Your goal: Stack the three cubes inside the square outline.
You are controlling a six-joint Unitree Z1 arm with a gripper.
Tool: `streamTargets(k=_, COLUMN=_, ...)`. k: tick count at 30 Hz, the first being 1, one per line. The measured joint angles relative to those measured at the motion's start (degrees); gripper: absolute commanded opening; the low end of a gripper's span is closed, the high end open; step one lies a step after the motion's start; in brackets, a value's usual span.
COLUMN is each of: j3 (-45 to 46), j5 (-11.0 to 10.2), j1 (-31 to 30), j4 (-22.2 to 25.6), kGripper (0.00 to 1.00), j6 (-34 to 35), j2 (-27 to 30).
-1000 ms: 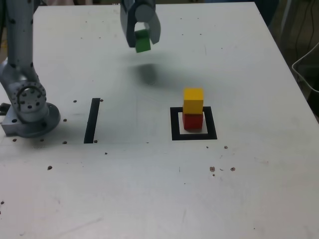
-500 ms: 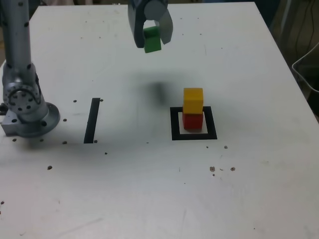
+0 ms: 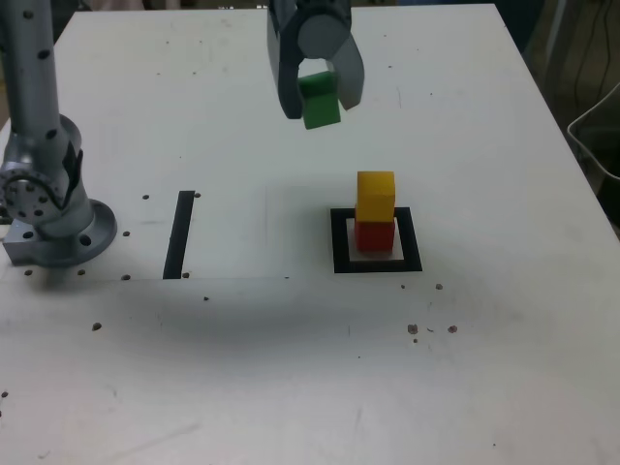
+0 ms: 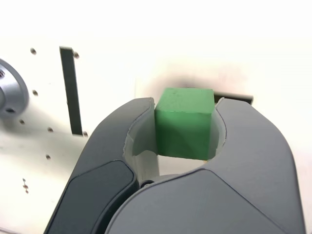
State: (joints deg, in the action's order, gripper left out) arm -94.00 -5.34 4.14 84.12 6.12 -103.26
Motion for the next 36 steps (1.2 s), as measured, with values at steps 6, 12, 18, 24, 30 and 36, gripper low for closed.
streamTargets(k=6, j3=-3.42, j5=1.03, j1=-3.17, j4=1.39, kGripper=0.13, j6=0.78, j2=-1.16)
streamTargets(k=12, j3=-8.12, j5=0.99, j1=-6.32, j4=3.60, kGripper=0.13, j6=0.98, j2=-5.47)
streamTargets(k=18, j3=-12.53, j5=1.06, j1=-8.73, j4=5.15, kGripper=0.13, j6=1.15, j2=-8.19)
streamTargets(k=24, j3=-12.71, j5=1.48, j1=-9.44, j4=5.73, kGripper=0.13, j6=1.15, j2=-9.41)
streamTargets(k=30, j3=-11.86, j5=1.21, j1=-9.59, j4=5.73, kGripper=0.13, j6=1.16, j2=-10.63)
streamTargets(k=36, j3=-11.86, j5=1.15, j1=-9.64, j4=5.72, kGripper=0.13, j6=1.16, j2=-11.89)
